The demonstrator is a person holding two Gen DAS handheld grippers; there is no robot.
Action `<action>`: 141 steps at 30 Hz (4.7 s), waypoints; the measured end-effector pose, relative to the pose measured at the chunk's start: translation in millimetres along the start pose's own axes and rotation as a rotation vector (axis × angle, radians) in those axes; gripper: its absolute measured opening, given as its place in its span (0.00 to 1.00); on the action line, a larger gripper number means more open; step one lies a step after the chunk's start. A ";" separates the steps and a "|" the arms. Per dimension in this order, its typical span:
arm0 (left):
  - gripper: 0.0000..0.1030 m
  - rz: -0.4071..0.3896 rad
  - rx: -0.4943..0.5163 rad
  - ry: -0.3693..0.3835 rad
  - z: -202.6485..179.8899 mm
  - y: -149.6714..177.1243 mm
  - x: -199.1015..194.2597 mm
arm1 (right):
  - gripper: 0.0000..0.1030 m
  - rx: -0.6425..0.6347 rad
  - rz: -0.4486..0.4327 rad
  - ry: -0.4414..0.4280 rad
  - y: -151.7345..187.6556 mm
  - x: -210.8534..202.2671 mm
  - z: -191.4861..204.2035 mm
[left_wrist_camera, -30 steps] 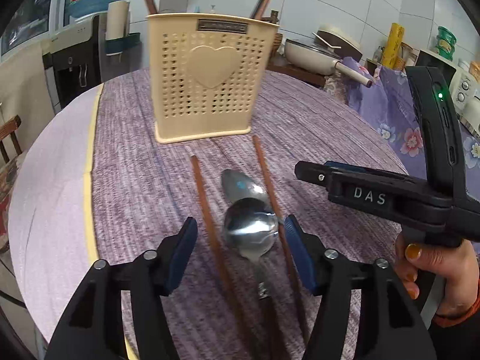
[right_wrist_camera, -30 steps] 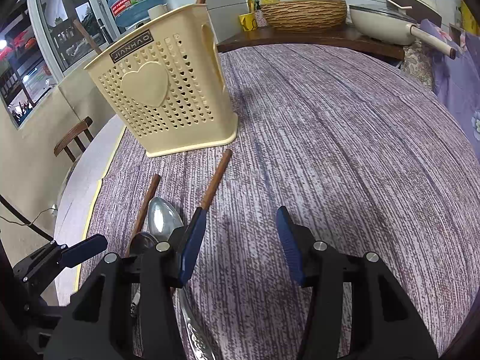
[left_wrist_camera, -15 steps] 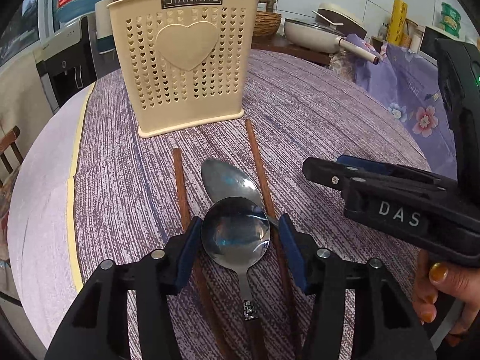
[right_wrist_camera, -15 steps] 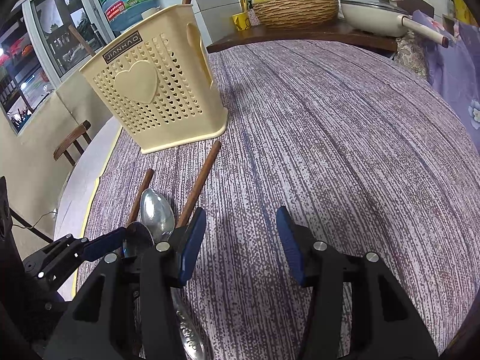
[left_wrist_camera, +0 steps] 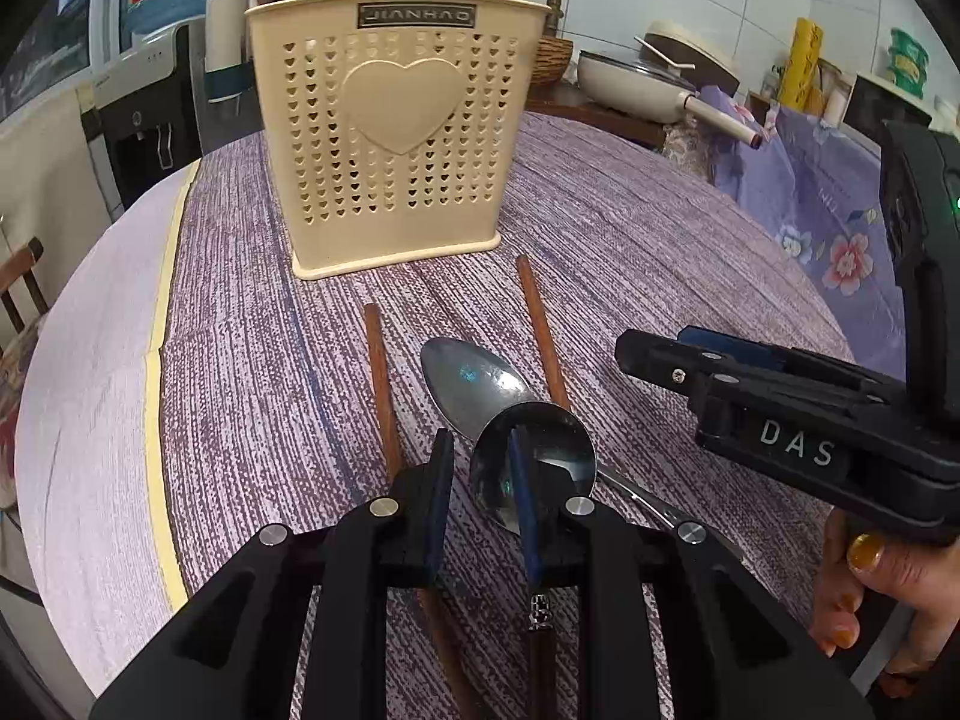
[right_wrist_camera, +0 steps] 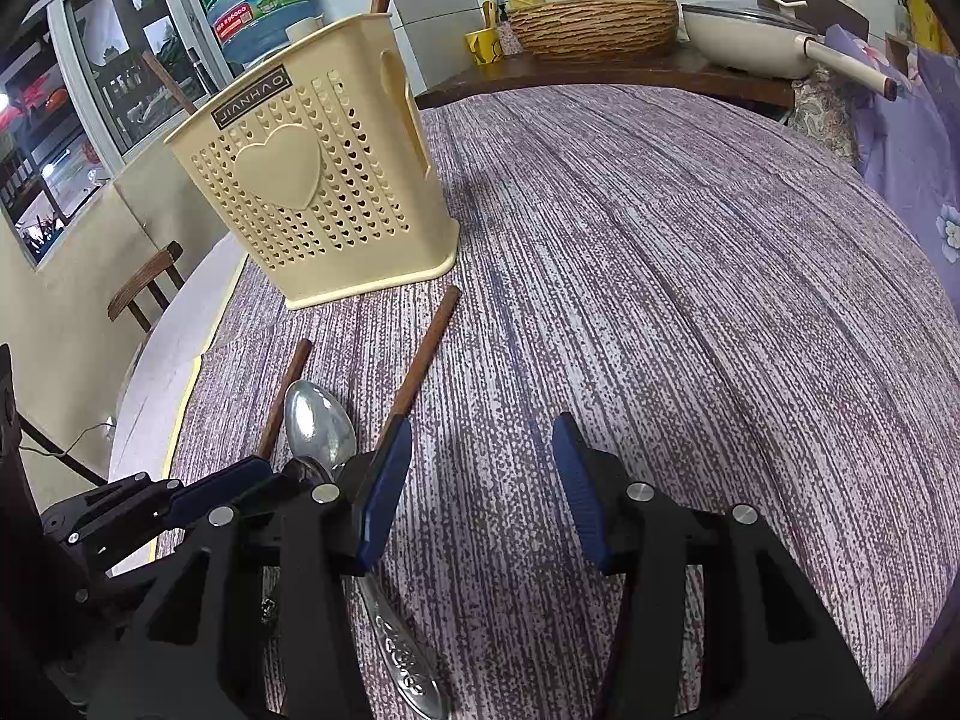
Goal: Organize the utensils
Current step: 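Grasp a silver spoon by its handle with the left tool, then grasp the other silver spoon with the right tool while the left tool holds its spoon, then carry both silver spoons to the cream holder and lower them in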
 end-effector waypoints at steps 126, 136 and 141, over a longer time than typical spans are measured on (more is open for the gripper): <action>0.45 -0.549 -0.073 0.017 67.5 -188.7 -197.8 | 0.37 -0.226 -0.505 -0.133 -203.1 -148.9 117.4; 0.45 -0.618 -0.086 -0.073 69.9 -228.8 -169.9 | 0.37 -0.181 -0.548 -0.049 -241.2 -112.8 105.6; 0.45 -0.599 -0.083 -0.082 69.1 -215.4 -144.3 | 0.37 -0.190 -0.524 -0.007 -224.3 -84.8 97.6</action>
Point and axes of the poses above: each gripper's, at about its wrist camera, not at the fingertips, and x roughly the way its jaws point, z to its left, y to its underside, the point moved 9 cm from there along x, roughly the way its jaws point, and after that the axes turned 9 degrees about z, right-handed, at the moved point
